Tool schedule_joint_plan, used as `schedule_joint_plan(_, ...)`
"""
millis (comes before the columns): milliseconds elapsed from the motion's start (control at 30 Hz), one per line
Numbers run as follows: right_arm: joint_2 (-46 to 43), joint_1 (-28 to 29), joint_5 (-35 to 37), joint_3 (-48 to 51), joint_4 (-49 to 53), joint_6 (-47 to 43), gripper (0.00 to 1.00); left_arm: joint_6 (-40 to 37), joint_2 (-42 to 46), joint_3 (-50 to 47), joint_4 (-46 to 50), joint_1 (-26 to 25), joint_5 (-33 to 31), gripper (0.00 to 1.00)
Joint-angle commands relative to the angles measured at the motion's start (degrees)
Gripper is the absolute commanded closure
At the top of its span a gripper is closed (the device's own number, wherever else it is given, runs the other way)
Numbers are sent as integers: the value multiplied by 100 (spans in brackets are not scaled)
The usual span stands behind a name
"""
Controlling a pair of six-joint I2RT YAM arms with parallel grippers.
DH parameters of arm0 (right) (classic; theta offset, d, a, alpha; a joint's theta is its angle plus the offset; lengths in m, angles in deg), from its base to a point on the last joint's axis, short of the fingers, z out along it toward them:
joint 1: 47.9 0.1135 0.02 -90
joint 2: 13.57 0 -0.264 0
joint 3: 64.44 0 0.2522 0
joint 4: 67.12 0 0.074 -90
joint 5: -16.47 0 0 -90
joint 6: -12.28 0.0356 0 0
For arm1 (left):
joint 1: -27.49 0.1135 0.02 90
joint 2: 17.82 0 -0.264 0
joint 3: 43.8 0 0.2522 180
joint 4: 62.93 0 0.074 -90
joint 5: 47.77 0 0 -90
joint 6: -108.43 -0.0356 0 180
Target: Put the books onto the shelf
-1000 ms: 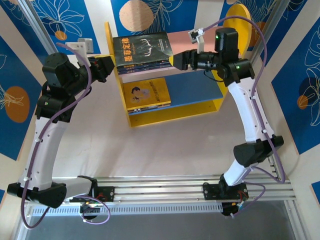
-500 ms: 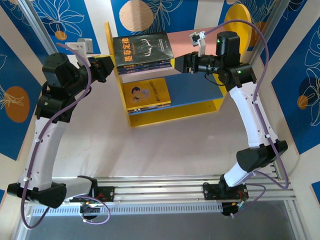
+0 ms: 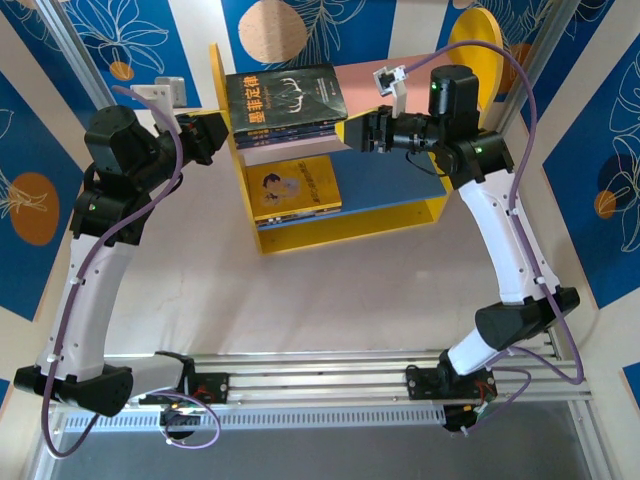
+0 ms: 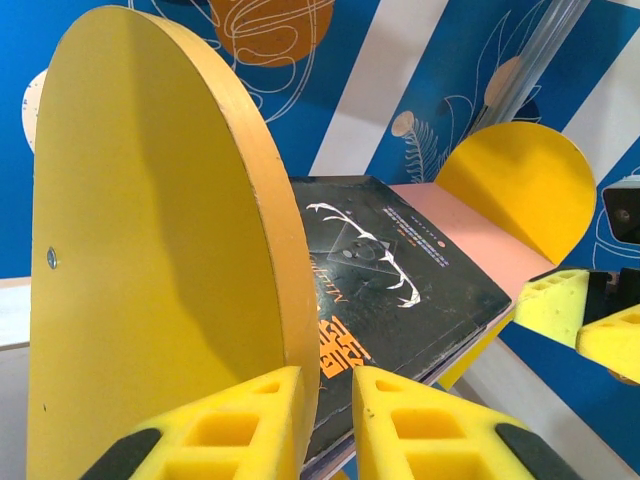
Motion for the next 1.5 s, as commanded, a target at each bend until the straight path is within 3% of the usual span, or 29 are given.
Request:
schedule_joint_plan(0,-96,46,27,-34,25,-127,43,-125,113,13,41,29,-74,78)
schedule_joint_plan(1467,264,-28,288,-513,283,-277,42,-214,151,22,86,29,-99,78)
